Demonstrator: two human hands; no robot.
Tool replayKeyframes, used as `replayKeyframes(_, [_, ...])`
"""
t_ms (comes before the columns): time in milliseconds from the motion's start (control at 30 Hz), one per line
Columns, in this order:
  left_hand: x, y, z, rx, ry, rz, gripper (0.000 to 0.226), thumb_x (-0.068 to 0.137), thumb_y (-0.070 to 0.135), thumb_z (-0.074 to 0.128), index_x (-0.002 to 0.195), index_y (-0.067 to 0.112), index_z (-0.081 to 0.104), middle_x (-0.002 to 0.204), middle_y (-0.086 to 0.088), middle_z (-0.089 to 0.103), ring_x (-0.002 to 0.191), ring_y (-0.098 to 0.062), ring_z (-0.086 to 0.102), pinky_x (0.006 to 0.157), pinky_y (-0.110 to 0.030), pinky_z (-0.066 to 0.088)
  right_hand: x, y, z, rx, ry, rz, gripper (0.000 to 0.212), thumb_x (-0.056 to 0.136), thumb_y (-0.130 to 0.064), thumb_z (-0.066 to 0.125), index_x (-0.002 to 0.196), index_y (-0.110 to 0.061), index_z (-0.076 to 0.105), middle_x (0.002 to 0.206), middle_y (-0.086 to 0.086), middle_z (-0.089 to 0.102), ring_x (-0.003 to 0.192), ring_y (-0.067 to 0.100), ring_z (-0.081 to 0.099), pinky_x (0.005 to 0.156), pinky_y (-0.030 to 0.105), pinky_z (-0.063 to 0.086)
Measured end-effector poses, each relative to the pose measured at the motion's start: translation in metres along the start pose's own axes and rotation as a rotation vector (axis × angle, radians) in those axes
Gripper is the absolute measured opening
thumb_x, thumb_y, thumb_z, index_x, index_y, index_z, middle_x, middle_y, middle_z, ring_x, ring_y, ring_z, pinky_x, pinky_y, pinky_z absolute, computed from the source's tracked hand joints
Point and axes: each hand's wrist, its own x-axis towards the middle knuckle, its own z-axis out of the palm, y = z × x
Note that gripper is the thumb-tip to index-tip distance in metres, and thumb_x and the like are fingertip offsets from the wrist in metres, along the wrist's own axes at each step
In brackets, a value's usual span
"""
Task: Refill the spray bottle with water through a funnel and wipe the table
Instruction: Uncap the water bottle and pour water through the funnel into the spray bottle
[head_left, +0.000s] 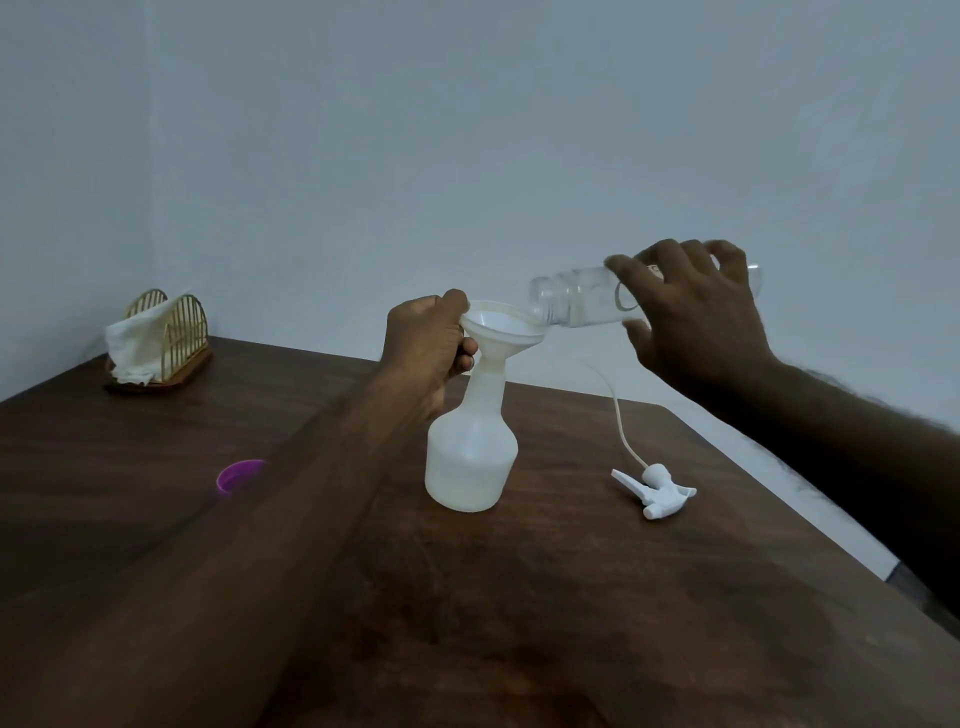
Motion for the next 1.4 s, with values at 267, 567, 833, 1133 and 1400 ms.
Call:
replayKeyframes(267, [0.0, -0.001, 0.001, 0.0, 0.007, 0.001, 0.004, 0.086, 0.009, 0.054, 0.085, 0.007, 0.056, 0.042, 0.003, 0.041, 0.038, -0.01, 0.041, 0.04, -0.02, 0.036, -0.005, -0.004, 0.002, 0.026, 0.007, 0.033, 0.058, 0.076, -0.017, 0.078, 0.13, -0.013, 0.057, 0.11, 0.014, 0.061, 0.102, 0.037, 0.058, 0.101, 0.051, 0.033])
replayKeyframes(567, [0.003, -0.002, 0.0, 0.005, 0.006, 0.008, 0.004, 0.085, 0.009, 0.054, 0.082, 0.006, 0.054, 0.042, 0.003, 0.041, 0.039, -0.011, 0.041, 0.04, -0.021, 0.035, -0.011, 0.0, 0.003, 0.052, 0.028, 0.062, 0.058, 0.076, -0.014, 0.078, 0.13, -0.015, 0.057, 0.112, 0.013, 0.061, 0.103, 0.036, 0.057, 0.1, 0.051, 0.034])
replayKeyframes(833, [0.003, -0.003, 0.0, -0.002, 0.003, 0.015, 0.006, 0.085, 0.009, 0.054, 0.08, 0.007, 0.051, 0.043, 0.003, 0.04, 0.039, -0.011, 0.041, 0.04, -0.021, 0.034, -0.015, 0.0, 0.004, 0.115, -0.041, 0.148, 0.058, 0.077, -0.024, 0.078, 0.13, -0.014, 0.056, 0.106, 0.011, 0.061, 0.099, 0.035, 0.059, 0.097, 0.049, 0.036])
replayKeyframes(1133, [0.006, -0.006, -0.004, 0.011, 0.025, 0.014, 0.027, 0.086, 0.029, 0.061, 0.07, 0.01, 0.05, 0.046, 0.002, 0.041, 0.038, -0.012, 0.044, 0.04, -0.021, 0.038, -0.05, -0.025, 0.001, 0.534, -0.265, 0.424, 0.068, 0.069, -0.056, 0.077, 0.123, -0.025, 0.051, 0.106, -0.008, 0.066, 0.086, 0.016, 0.066, 0.074, 0.035, 0.053])
replayKeyframes(1400, [0.011, -0.014, -0.019, 0.155, 0.114, 0.025, 0.057, 0.093, 0.061, 0.04, 0.062, 0.013, 0.048, 0.049, -0.001, 0.047, 0.044, -0.014, 0.05, 0.044, -0.024, 0.044, -0.097, -0.075, -0.012, 0.901, -0.289, 0.576, 0.054, 0.072, -0.056, 0.08, 0.105, -0.023, 0.052, 0.085, -0.01, 0.062, 0.077, -0.008, 0.062, 0.058, 0.009, 0.048])
